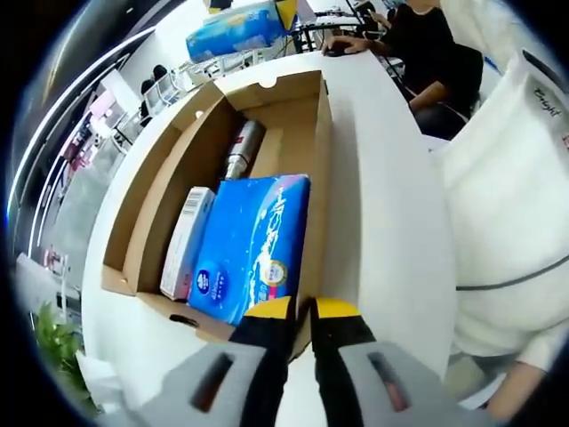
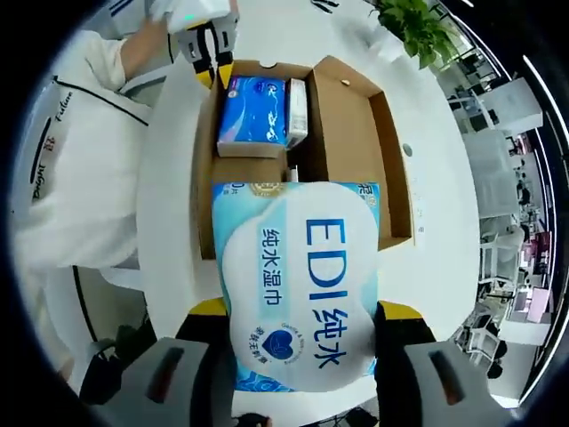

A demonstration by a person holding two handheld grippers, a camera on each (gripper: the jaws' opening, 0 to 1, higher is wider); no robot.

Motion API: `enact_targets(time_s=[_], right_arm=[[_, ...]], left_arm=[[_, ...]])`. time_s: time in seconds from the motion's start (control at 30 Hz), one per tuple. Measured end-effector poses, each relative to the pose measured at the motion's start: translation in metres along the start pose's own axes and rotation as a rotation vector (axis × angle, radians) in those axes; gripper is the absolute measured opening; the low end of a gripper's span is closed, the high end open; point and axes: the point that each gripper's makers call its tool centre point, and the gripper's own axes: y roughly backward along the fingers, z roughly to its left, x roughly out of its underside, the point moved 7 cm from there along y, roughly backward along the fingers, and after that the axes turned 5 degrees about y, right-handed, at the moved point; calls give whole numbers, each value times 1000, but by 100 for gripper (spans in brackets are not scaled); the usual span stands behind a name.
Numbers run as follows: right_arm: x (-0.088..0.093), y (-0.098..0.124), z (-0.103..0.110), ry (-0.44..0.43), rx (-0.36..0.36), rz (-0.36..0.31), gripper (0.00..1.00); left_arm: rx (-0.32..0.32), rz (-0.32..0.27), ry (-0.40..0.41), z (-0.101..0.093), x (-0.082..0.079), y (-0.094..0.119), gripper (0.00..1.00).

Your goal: Operate the shoe box by opening the lid, removing the specified soft item, and placing it in the target area until the item is outside and the box remains undamaged.

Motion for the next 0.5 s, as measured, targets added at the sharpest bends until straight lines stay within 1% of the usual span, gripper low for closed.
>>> enact_targets(time_s=[0.17,0.23,0.3,0.5], right_arm=[[6,-5,1,3,6,18,61],[11,-5,2,0,-2,18,61],[15,-5,3,-3,12,23,61],[25,-5,1,-18,-13,37,61]], left_arm=[[-2,-1,1,0,0,0,7],[-3,-3,0,0,0,0,7],[-2,-2,0,0,0,0,7],[0,2,0,0,0,0,7]])
